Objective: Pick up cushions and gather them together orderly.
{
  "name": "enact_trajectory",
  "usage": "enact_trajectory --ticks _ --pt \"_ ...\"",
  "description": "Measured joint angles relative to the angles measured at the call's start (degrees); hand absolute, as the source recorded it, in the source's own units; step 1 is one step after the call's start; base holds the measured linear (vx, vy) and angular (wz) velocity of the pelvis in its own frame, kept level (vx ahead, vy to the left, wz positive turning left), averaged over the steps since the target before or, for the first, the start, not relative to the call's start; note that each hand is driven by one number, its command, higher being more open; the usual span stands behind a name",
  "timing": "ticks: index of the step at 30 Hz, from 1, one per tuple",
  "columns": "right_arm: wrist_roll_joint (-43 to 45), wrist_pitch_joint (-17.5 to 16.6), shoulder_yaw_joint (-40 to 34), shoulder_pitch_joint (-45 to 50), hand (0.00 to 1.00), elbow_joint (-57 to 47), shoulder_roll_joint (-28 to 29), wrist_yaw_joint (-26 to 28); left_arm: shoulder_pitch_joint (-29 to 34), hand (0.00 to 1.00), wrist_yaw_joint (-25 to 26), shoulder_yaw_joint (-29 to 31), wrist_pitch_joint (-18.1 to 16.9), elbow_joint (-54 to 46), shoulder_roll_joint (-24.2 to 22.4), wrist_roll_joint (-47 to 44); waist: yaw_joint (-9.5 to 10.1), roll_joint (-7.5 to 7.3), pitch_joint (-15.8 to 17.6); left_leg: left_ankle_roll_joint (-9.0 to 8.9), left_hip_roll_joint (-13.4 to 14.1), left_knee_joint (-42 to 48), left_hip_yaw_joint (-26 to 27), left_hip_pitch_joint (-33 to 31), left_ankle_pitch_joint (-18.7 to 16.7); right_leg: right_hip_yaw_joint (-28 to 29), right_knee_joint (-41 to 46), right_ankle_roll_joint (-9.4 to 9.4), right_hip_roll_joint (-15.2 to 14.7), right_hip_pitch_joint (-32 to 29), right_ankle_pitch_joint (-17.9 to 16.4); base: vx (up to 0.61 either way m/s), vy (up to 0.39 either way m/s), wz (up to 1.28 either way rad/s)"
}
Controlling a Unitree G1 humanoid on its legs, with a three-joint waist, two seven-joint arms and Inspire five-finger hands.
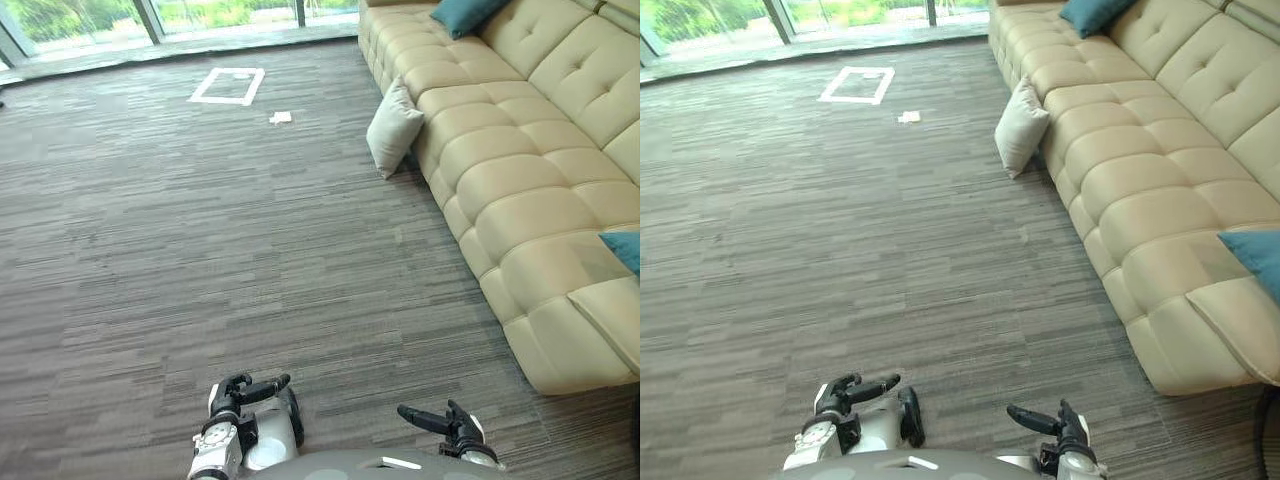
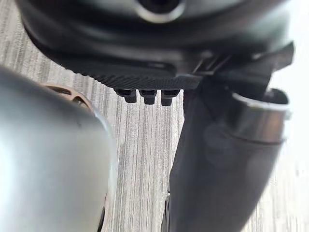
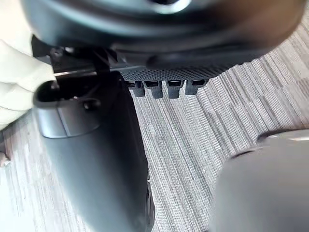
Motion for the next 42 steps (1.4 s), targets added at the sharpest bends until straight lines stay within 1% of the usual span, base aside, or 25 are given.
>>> enact_trajectory --ticks 2,3,4,5,6,7,10,11,12,14,16,19,21,22,24,25,27,28,31,32,34,37,38,40,42 --pt "0.0 -0.38 0.04 -0.9 1.0 -1.21 0.13 0.1 -0.01 1.0 -0.1 0.01 0.12 0.28 -0.36 0.0 -0.4 0.09 0.08 -0.04 1.5 -4.15 1.42 4.9 0.01 -2.19 -11.85 0.39 1.9 -6.38 0.77 0.51 -0.09 0.04" --pt "0.0 -0.33 0.09 -1.23 1.0 -1.49 0.37 0.08 0.01 1.0 -0.12 -0.03 0.1 0.29 -0.37 0.02 -0.48 -0.17 0.02 -0.92 1.62 -6.27 1.77 6.92 -0.18 -2.78 -21.38 1.12 2.49 -7.77 3.85 0.58 -0.169 0.16" --pt "0.02 -0.35 0.35 -1.09 1.0 -1.21 0.55 0.08 -0.02 1.0 -0.31 -0.27 0.03 0.56 -0.08 0.04 -0.74 -1.08 0.08 -2.84 1.01 -7.78 1.16 9.86 -1.04 -2.7 -28.87 -0.4 2.67 -7.69 14.42 0.61 -0.205 0.11" --pt "-0.01 -0.22 -0.08 -1.92 1.0 -0.65 0.07 0.34 -0.61 1.0 -0.33 -0.9 0.06 1.67 -0.46 0.0 -0.47 0.14 0.57 -3.33 2.11 -8.33 1.04 11.56 -1.32 -3.08 -27.25 -4.26 3.73 -7.12 13.83 0.62 -0.223 0.02" --pt "-0.09 -0.15 -0.06 -2.46 1.0 -0.42 -0.41 0.27 -0.79 1.0 -0.32 -1.29 0.05 1.7 -0.78 0.06 -0.23 1.0 0.49 -3.52 2.46 -8.32 0.64 11.47 -1.18 -2.96 -26.25 -4.06 4.2 -7.41 12.52 0.61 -0.235 -0.06" --pt "-0.12 -0.09 -0.43 -2.67 1.0 -0.65 -0.57 -0.05 -1.34 1.0 -1.01 -1.53 -0.05 1.42 -1.49 0.12 -0.62 1.49 0.7 -4.41 2.37 -6.65 -0.54 11.31 0.89 -2.91 -21.86 -4.69 3.56 -7.95 7.8 0.68 -0.266 0.1" --pt "-0.05 0.68 -2.13 -2.09 1.0 -0.99 -0.1 -0.03 -1.82 1.0 -1.16 -1.32 -0.09 1.01 -3.0 0.13 -1.33 2.13 0.43 -9.02 4.8 2.92 -2.86 10.06 3.69 -4.45 -19.01 -5.37 3.16 -4.48 1.91 0.51 -0.227 0.26" --pt "-0.12 1.26 -1.79 -1.51 1.0 -1.05 -0.08 -0.02 -1.82 1.0 -1.26 -0.4 -0.11 0.06 -3.82 0.13 -1.71 2.19 0.45 -13.82 7.6 16.75 -6.74 4.79 6.07 -5.84 -21.1 -5.36 3.78 -0.32 0.63 0.46 -0.208 0.39" --pt "-0.12 1.49 -1.66 -0.93 1.0 -1.21 -0.17 0.04 -1.69 1.0 -1.4 1.21 -0.11 -1.1 -4.87 0.15 -1.58 2.29 0.46 -15.58 9.32 28.15 -8.59 -0.12 7.4 -6.47 -23.31 -5.04 4.93 2.52 0.23 0.41 -0.153 0.26" --pt "-0.1 2.0 -0.44 -0.1 1.0 -1.64 -0.55 -0.1 -0.96 1.0 -1.48 4.11 -0.21 -4.16 -6.14 0.11 -0.57 2.94 0.37 -14.96 14.05 49.5 -6.17 -9.3 7.16 -6.61 -28.74 -5.28 7.79 9.38 -0.01 0.38 -0.074 -0.12" --pt "-0.05 2.28 0.72 0.8 1.0 -1.66 -0.29 -0.14 -0.91 1.0 -1.54 5.64 -0.18 -5.86 -6.11 0.0 -0.32 2.05 0.5 -12.62 15.84 53.83 -1.67 -14.98 5.84 -6.46 -33.52 -5.75 8.43 15.64 -0.48 0.37 -0.032 -0.12" --pt "0.0 2.54 0.73 0.95 1.0 -1.6 -0.19 -0.19 -0.5 1.0 -1.76 5.76 -1.58 -7.78 -6.2 -0.13 0.26 1.88 0.51 -8.12 14.95 38.91 5.7 -21.95 2.74 -5.28 -40.79 -4.52 8.17 22.84 0.61 0.34 0.021 -0.23" --pt "-0.02 2.57 0.4 0.8 1.0 -1.53 -0.04 -0.22 -0.84 1.0 -1.94 5.74 -1.85 -8.06 -6.78 -0.08 1.53 1.75 0.6 -7.86 11.69 22.52 7.63 -22.33 2.89 -3.72 -43.89 -3.58 7.47 25.95 0.75 0.47 0.13 -0.45" --pt "-0.02 2.52 0.4 0.6 1.0 -1.5 0.26 -0.32 -1.57 1.0 -2.02 5.73 -1.71 -7.78 -6.82 -0.11 1.82 1.4 0.75 -6.84 8.88 11.84 7.3 -22.35 5.17 -2.93 -45.81 -1.96 6.71 28.18 0.54 0.48 0.167 -0.43" --pt "-0.01 2.37 0.38 0.6 1.0 -1.53 0.49 -0.45 -1.63 1.0 -1.98 5.5 -1.8 -7.6 -7.07 -0.1 1.86 1.58 0.64 -5.68 6.59 4.15 7.07 -22.62 9.42 -2.13 -47.01 -0.34 6.46 29.54 -0.05 0.5 0.213 -0.42" --pt "-0.08 2.27 0.49 0.68 1.0 -1.07 0.0 -0.47 -1.7 1.0 -2.04 5.24 -1.84 -6.87 -7.2 -0.12 2.34 2.91 -0.01 0.61 5.68 1.36 5.7 -22.93 18.14 -0.03 -47.54 2.29 6.96 32.01 -1.73 0.66 0.283 -0.55" --pt "-0.14 2.25 0.47 0.7 1.0 -0.71 1.64 -0.73 -2.66 1.0 -1.96 5.18 -1.42 -6.11 -6.1 -0.01 2.22 -0.18 -0.99 1.55 3.33 4.07 6.05 -22.95 15.61 1.08 -46.86 3.44 4.13 32.91 -1.82 0.52 0.213 -0.15" --pt "-0.07 2.04 0.09 1.86 1.0 -0.83 2.41 -0.66 -2.65 1.0 -2.0 4.7 -1.31 -5.94 -5.55 0.02 2.24 -1.73 -1.73 2.05 1.72 8.08 5.62 -23.56 10.9 2.15 -41.51 3.72 1.47 31.48 -1.65 0.45 0.191 0.28" --pt "-0.2 2.12 -0.3 1.92 1.0 0.83 1.85 -0.45 -2.93 1.0 -1.83 2.78 -1.2 -5.03 -4.64 0.03 2.11 -2.32 -2.0 2.64 -1.07 11.51 5.07 -21.63 4.36 4.51 -22.5 6.05 -2.19 25.32 0.88 0.66 0.323 0.3" --pt "-0.56 2.14 -0.12 1.66 1.0 1.26 0.92 -0.24 -3.3 1.0 -1.58 2.38 -0.82 -2.85 -4.36 0.02 1.65 -2.0 -1.72 2.8 -3.12 11.17 4.97 -17.04 0.96 7.67 -3.17 6.76 -4.63 17.52 8.78 0.56 0.255 0.11" --pt "-0.6 2.01 0.08 0.98 1.0 1.3 -0.56 -0.16 -3.12 1.0 -0.6 2.35 -0.3 -0.99 -3.56 0.01 0.96 -0.25 -0.99 2.5 -3.28 7.99 5.05 -9.48 -1.0 6.4 7.48 4.01 -4.82 10.17 6.99 0.59 0.209 -0.05" --pt "-0.38 0.56 0.05 -0.2 1.0 0.97 -1.01 -0.12 -1.5 1.0 -0.25 0.9 -0.17 -0.34 -2.31 0.0 -0.08 1.18 -0.65 1.93 -2.82 1.44 4.8 -1.86 -0.59 1.89 5.22 1.53 -2.67 3.31 3.27 0.49 0.064 0.01" --pt "-0.47 0.24 0.1 -0.69 1.0 0.63 -1.04 -0.03 -1.47 1.0 -0.23 0.27 0.04 0.83 -1.82 -0.01 -0.28 1.67 -0.39 1.92 -2.15 -0.4 4.75 0.82 -0.59 -0.71 0.23 -0.01 -1.44 0.42 1.61 0.51 -0.057 0.17" --pt "-0.42 0.04 0.12 -1.29 1.0 0.4 -0.95 0.17 -1.59 1.0 -0.13 0.26 0.11 1.35 -1.57 -0.02 -0.37 1.28 -0.26 1.91 -1.28 -2.46 4.72 3.58 -0.6 -3.16 -8.28 -0.56 0.02 -3.12 1.25 0.57 -0.129 0.24" --pt "-0.48 -0.07 0.84 -2.08 1.0 0.46 -0.44 0.02 -1.5 1.0 -0.36 -1.06 0.09 1.44 -0.7 0.0 -0.57 -0.17 -0.2 -0.23 -1.12 -6.11 4.0 7.76 -0.84 -4.41 -28.32 0.21 1.79 -5.92 7.95 0.57 -0.231 0.34"
